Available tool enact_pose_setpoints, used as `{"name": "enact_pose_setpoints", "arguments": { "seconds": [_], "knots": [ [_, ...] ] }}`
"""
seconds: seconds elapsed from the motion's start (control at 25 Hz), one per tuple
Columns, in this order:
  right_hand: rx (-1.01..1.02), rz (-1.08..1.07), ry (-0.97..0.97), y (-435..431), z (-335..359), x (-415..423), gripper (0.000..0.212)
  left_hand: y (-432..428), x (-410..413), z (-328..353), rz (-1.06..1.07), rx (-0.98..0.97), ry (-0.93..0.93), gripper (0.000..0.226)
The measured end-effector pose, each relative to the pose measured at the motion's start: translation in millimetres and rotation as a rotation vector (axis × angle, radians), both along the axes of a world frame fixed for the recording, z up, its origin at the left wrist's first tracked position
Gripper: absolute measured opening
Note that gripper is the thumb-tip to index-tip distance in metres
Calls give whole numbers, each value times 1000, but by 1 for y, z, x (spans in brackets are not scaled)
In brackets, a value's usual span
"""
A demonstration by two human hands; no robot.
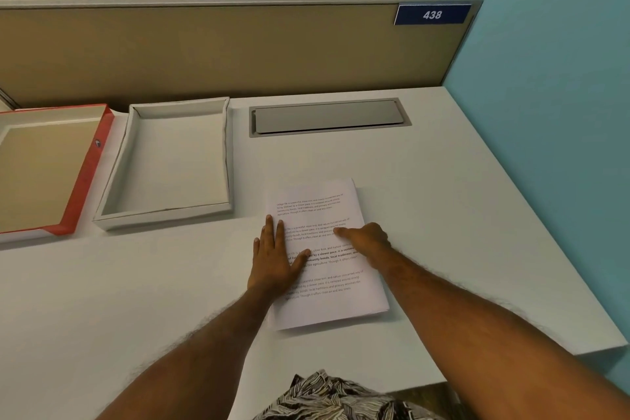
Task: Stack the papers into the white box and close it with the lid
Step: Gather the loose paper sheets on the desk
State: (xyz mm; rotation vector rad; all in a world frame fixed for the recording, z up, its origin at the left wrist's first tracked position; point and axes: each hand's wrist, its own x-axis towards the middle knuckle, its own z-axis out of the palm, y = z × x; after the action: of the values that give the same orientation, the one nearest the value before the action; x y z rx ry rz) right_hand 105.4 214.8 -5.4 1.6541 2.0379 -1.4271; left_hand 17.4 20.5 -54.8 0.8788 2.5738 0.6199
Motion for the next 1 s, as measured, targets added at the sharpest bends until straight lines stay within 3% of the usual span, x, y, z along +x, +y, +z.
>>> {"name": "enact_pose_setpoints", "arguments": {
  "seconds": [0.12, 0.2, 0.36, 0.52, 0.76, 0.84, 1.0],
  "knots": [
    [130, -7, -143, -9, 1, -5, 87, -1, -1, 0, 1, -1, -9, 96],
    [161, -5, -101, -13, 0, -8, 85, 0, 0, 1, 4, 6, -1, 96],
    [-140, -195, 221, -1, 2, -4, 58, -1, 0, 1, 2, 12, -5, 96],
    [-334, -197, 273, 9, 7, 7, 46, -2, 0, -1, -5, 30, -8, 98],
    [-86, -45, 379, 1, 8, 16, 38, -3, -1, -2, 49, 138, -52, 101],
    [-10, 25, 454, -4, 10, 23, 38, -6, 1, 1, 189, 289, -165, 105],
    [8, 52, 622, -14, 21, 33, 33, -7, -9, 13, 421, 519, -328, 88]
  ]
}}
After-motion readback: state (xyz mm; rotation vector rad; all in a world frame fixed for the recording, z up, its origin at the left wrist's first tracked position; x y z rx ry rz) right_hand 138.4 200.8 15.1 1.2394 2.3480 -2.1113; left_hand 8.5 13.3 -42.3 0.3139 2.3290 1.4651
